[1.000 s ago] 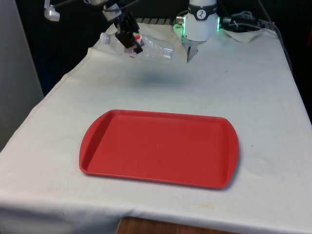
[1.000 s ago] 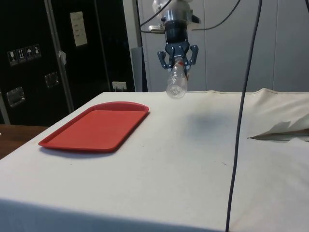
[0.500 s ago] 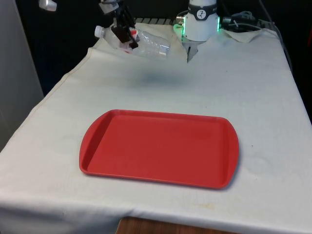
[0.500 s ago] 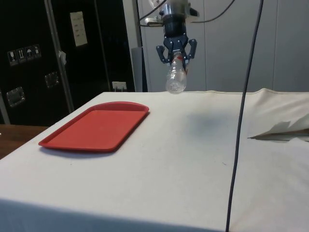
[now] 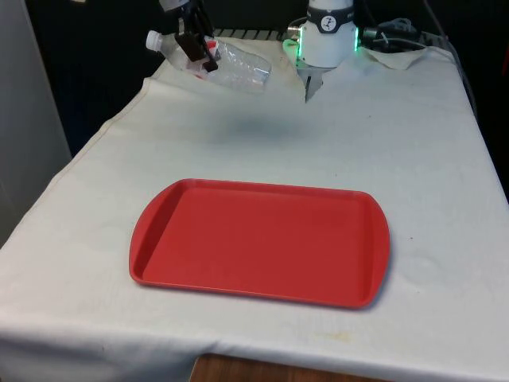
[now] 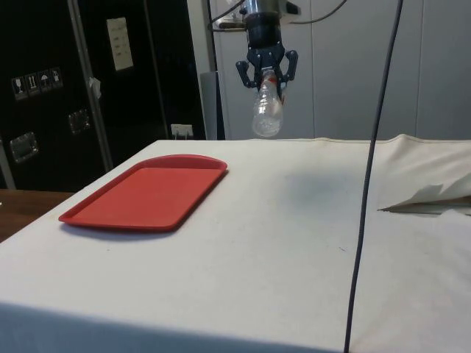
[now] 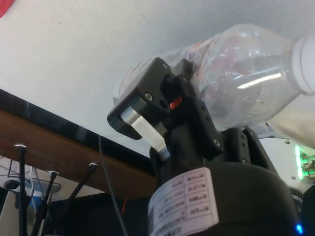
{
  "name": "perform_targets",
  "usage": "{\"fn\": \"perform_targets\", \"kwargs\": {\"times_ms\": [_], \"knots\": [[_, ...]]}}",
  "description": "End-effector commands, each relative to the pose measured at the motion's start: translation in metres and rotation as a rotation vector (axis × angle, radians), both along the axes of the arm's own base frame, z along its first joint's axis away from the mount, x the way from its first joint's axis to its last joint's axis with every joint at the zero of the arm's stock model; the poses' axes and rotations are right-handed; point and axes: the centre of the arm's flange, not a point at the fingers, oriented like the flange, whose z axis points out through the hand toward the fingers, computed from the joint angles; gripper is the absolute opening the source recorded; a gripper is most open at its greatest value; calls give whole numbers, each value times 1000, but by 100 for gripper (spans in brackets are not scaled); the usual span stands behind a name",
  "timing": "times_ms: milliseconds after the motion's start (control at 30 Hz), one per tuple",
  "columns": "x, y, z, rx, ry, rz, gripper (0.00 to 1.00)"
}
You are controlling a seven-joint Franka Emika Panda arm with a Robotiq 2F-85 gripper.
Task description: Place the bottle upright on the tray.
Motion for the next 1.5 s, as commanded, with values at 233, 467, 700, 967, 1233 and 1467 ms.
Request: {"fn": "perform_targets", "kwargs": {"times_ms": [233, 467, 700, 967, 1233, 1467], "knots": [[5, -1, 14, -47, -9, 3, 3], [8, -3, 23, -73, -12, 7, 3], [10, -4, 30, -96, -11, 12, 3], [15, -6, 41, -130, -15, 18, 3], [18, -7, 50, -155, -19, 23, 3], [22, -9, 60, -183, -25, 28, 3]]}}
